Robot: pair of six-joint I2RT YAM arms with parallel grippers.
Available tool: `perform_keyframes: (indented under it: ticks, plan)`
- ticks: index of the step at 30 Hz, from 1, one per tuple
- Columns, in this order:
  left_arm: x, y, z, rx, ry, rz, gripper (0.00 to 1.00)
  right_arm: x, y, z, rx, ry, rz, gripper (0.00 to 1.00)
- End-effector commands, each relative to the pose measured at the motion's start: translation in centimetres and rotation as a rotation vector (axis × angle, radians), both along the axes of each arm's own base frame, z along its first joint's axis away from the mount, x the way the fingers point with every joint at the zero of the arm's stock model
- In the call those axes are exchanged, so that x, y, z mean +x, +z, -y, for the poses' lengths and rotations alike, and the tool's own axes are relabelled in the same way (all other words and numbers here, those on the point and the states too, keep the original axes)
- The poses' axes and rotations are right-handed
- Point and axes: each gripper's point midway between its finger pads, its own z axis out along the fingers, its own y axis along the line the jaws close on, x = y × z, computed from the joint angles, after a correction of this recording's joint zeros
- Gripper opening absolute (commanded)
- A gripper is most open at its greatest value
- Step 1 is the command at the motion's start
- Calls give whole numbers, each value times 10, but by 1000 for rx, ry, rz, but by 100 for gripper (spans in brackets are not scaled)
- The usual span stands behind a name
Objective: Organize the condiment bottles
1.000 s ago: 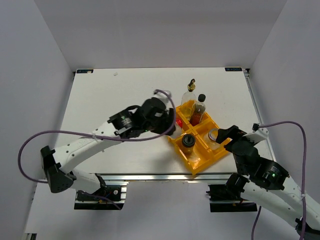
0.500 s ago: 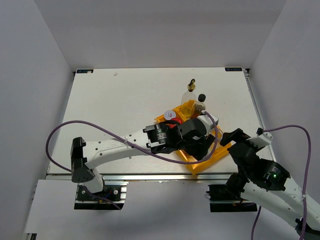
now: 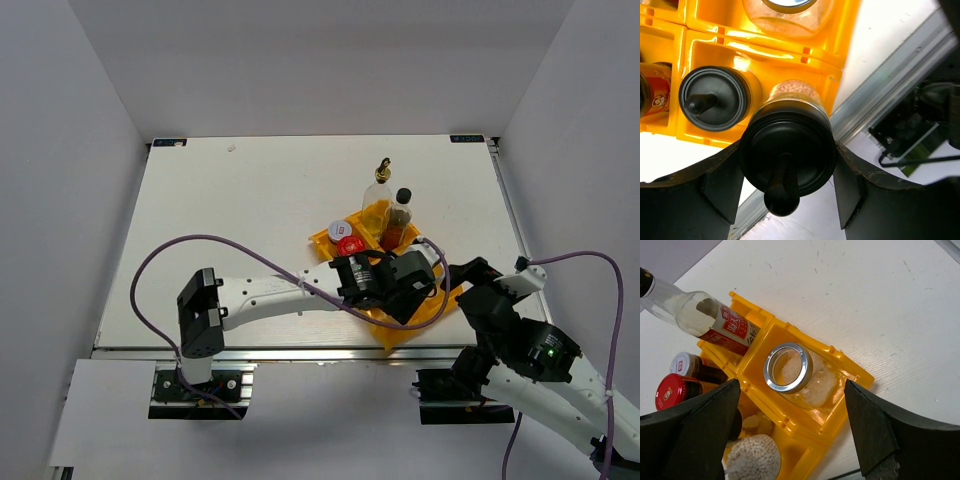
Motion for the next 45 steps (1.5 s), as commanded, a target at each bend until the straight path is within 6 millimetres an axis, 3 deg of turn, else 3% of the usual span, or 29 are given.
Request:
perform_keyframes:
  ticks: [1, 8, 11, 12, 15, 25, 30, 37, 41, 45]
  plan:
    - [12, 24, 11, -64, 38, 47, 0, 2, 9, 8, 25, -48, 38, 90]
    - [26, -6, 9, -48, 76, -13, 16, 2, 8, 7, 16, -47, 33, 89]
    - [28, -12, 9, -38, 86, -17, 31, 2, 7, 7, 16, -45, 34, 89]
    - [28, -13, 9, -40, 81, -20, 45, 2, 7, 7, 15, -45, 33, 89]
    - [25, -19, 10, -37, 69, -28, 59, 2, 7, 6, 15, -43, 33, 90]
    - [20, -38, 13, -3, 41, -67, 68, 2, 7, 6, 19, -37, 39, 89]
    - [21, -36, 12, 2, 50, -60, 89, 2, 7, 5, 23, -35, 40, 89]
    - [18, -16, 13, -30, 19, -58, 93, 2, 10, 6, 32, -34, 50, 89]
    - [20, 14, 3, -68, 26, -17, 98, 2, 13, 8, 30, -41, 57, 90]
    - [24, 73, -8, -181, 41, 80, 98, 4, 15, 6, 9, -37, 55, 89]
